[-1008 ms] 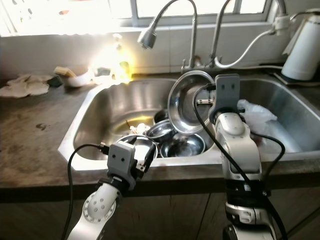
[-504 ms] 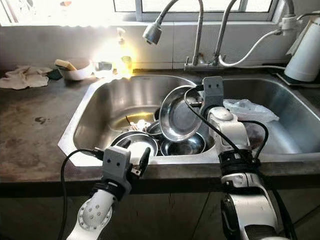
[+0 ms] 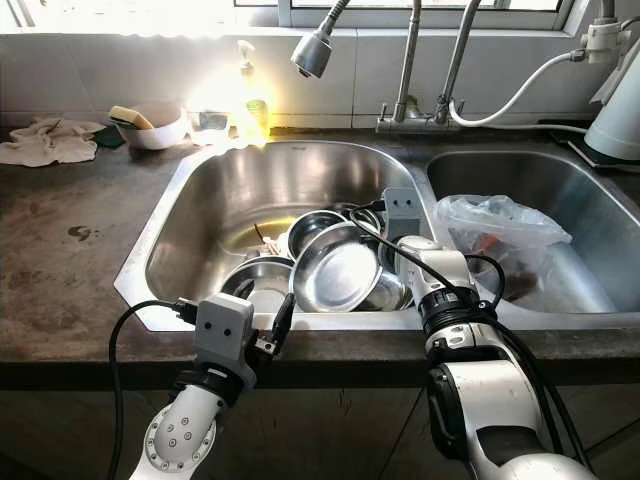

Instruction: Kitchen organization

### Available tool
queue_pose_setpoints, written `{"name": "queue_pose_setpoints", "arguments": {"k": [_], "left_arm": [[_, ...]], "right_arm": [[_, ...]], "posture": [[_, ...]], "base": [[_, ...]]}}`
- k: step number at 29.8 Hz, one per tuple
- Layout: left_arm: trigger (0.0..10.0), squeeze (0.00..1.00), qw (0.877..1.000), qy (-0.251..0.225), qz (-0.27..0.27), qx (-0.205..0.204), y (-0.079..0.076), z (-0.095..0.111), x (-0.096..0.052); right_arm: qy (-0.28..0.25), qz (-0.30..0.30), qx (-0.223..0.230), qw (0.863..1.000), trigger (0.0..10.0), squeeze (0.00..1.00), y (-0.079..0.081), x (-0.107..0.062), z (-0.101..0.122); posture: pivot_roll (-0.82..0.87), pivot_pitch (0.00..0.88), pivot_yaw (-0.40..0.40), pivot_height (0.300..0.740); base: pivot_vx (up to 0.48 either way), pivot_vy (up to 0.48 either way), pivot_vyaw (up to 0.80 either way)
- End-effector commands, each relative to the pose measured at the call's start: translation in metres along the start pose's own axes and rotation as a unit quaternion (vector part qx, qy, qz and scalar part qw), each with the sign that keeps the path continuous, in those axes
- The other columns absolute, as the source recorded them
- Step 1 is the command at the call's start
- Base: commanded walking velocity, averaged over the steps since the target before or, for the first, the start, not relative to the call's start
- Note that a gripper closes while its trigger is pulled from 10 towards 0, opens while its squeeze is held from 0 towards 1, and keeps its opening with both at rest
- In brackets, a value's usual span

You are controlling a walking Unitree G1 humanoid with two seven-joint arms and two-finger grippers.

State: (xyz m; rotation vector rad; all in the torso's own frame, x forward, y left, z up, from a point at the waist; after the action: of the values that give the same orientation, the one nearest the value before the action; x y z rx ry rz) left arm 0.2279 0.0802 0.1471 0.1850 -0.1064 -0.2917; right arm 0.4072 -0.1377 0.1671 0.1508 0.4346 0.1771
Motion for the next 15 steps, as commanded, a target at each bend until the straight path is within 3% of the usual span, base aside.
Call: {"name": "queue_pose_setpoints", "arguments": {"k": [1, 7, 8, 10, 11, 14, 15], "left_arm": [[10.0, 0.00, 1.000, 0.021, -0.004, 0.003, -0.001, -0.006, -0.002], [10.0, 0.00, 1.000, 0.022, -0.004, 0.003, -0.001, -0.007, 0.000], [10.0, 0.00, 1.000, 0.020, -0.004, 0.003, -0.001, -0.006, 0.002], [10.0, 0.00, 1.000, 0.020, -0.004, 0.003, -0.001, -0.006, 0.002], [10.0, 0.00, 1.000, 0.019, -0.004, 0.003, -0.001, -0.006, 0.003], [10.0, 0.00, 1.000, 0.019, -0.004, 0.003, -0.001, -0.006, 0.003], [10.0, 0.00, 1.000, 0.018, -0.004, 0.003, -0.001, -0.006, 0.005]], "right_arm": [[-0.028, 0.006, 0.003, 1.000, 10.0, 1.00, 0.000, -0.002, 0.016], [-0.087, 0.003, -0.012, 0.996, 10.0, 1.00, 0.000, -0.008, 0.037], [-0.122, -0.003, -0.023, 0.992, 10.0, 0.05, 0.001, -0.013, 0.049], [-0.130, -0.004, -0.025, 0.991, 10.0, 0.05, 0.001, -0.015, 0.051], [-0.169, -0.008, -0.036, 0.985, 10.0, 0.00, 0.003, -0.023, 0.059], [-0.169, -0.008, -0.036, 0.985, 10.0, 0.00, 0.003, -0.023, 0.059], [-0.203, -0.008, -0.044, 0.978, 10.0, 0.00, 0.006, -0.031, 0.064]], "posture": [[0.16, 0.096, -0.069, 0.740], [0.15, 0.093, -0.065, 0.740], [0.15, 0.089, -0.064, 0.740], [0.15, 0.089, -0.064, 0.740], [0.14, 0.081, -0.059, 0.740], [0.14, 0.081, -0.059, 0.740], [0.14, 0.076, -0.057, 0.740]], "base": [[0.000, 0.000, 0.00], [0.000, 0.000, 0.00], [0.000, 0.000, 0.00], [0.000, 0.000, 0.00], [0.000, 0.000, 0.00], [0.000, 0.000, 0.00], [0.000, 0.000, 0.00]]}}
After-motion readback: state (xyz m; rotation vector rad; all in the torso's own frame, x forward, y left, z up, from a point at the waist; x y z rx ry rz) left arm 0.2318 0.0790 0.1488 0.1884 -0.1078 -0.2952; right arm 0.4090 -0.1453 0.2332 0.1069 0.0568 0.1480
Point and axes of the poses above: a point about 5 cm out from each wrist's last joint towards the gripper, its own x axis pointing out of the wrist towards the gripper, its own z axis along the axis of the wrist's last joint, y = z × x, the point moved 1 cm from there along x, pointing out of the wrist towards the gripper, and after that the axes turned 4 degrees about x, right-handed, at the moved point
